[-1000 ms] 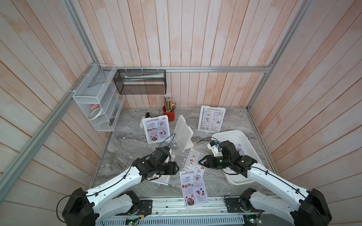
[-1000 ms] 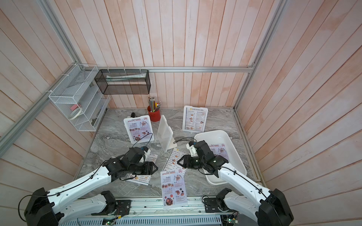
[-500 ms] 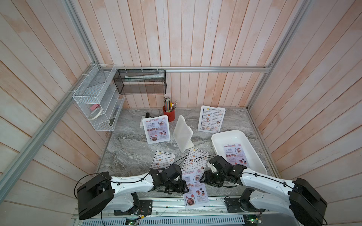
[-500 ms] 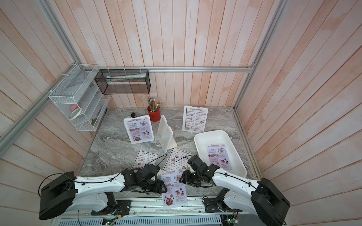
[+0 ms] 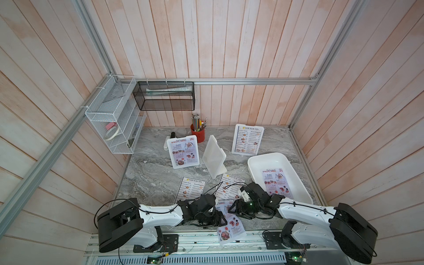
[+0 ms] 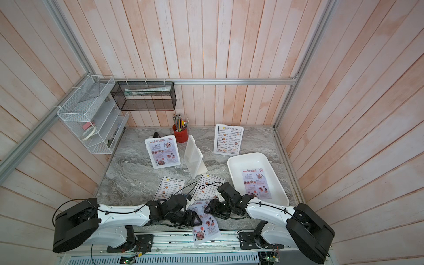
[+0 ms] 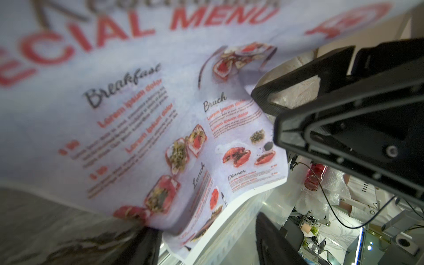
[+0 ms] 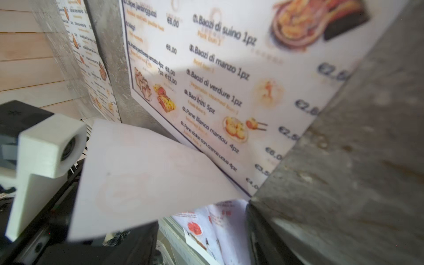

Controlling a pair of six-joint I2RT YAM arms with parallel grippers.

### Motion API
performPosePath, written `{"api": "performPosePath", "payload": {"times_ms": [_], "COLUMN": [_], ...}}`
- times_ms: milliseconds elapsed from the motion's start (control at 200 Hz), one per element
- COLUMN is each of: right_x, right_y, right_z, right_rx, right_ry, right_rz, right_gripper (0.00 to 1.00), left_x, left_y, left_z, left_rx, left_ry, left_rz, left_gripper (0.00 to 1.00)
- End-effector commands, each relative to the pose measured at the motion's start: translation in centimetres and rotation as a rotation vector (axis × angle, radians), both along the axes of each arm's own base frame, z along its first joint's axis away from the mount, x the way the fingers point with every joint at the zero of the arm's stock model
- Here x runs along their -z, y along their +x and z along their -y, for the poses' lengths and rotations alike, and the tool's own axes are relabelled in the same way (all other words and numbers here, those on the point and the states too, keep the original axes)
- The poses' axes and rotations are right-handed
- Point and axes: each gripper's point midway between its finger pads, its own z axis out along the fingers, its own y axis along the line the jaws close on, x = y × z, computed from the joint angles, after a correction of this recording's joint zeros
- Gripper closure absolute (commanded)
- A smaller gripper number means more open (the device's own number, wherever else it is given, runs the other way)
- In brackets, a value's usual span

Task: Replace the menus in the menu holders
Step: Pick up the menu from the center of the board.

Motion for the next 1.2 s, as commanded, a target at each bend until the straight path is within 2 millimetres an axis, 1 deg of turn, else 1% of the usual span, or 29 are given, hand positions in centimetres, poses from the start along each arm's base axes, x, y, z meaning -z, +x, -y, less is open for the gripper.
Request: {"api": "performPosePath", "payload": {"times_ms": [0, 160, 280, 455, 550, 625, 745, 930, 1070, 1130, 1195], "right_x": [3.9, 3.8, 3.9, 3.7, 3.8, 3.8, 3.3, 2.5, 1.3, 1.6, 2.2], "right_y": [-2.5, -2.3, -2.2, -2.6, -2.6, -2.0, -0.4, 1.4, 3.0, 3.2, 3.2], "right_z": [3.5, 4.0, 5.3, 5.3, 5.7, 6.4, 7.1, 8.1, 8.3, 8.2, 7.8], "right_rx": [0.031, 0.039, 0.05, 0.032, 0.031, 0.049, 0.07, 0.087, 0.106, 0.099, 0.072], "right_ry": [-0.169, -0.176, -0.229, -0.213, -0.238, -0.273, -0.282, -0.297, -0.296, -0.296, -0.284], "right_rz": [-0.105, -0.097, -0.087, -0.097, -0.096, -0.074, -0.034, 0.013, 0.068, 0.078, 0.074], "right_gripper": [0.38, 0.4, 0.4, 0.41, 0.41, 0.41, 0.41, 0.41, 0.41, 0.41, 0.41], "left_x": [4.8, 4.7, 5.0, 5.5, 5.9, 6.1, 6.6, 7.1, 6.8, 6.7, 6.9], "left_y": [0.0, 0.5, 0.6, 0.7, 0.9, 1.1, 1.2, 1.1, 1.5, 1.7, 1.7], "left_z": [-4.9, -6.0, -6.9, -6.7, -7.2, -8.0, -9.2, -9.5, -9.8, -10.1, -9.9], "left_rx": [-0.08, -0.096, -0.107, -0.11, -0.125, -0.139, -0.139, -0.133, -0.144, -0.144, -0.135], "left_ry": [0.256, 0.323, 0.369, 0.371, 0.41, 0.449, 0.518, 0.537, 0.569, 0.584, 0.585], "left_rz": [-0.003, 0.024, 0.03, 0.026, 0.033, 0.046, 0.053, 0.048, 0.071, 0.081, 0.081], "left_gripper": [0.33, 0.34, 0.34, 0.35, 0.37, 0.37, 0.37, 0.38, 0.38, 0.38, 0.38]}}
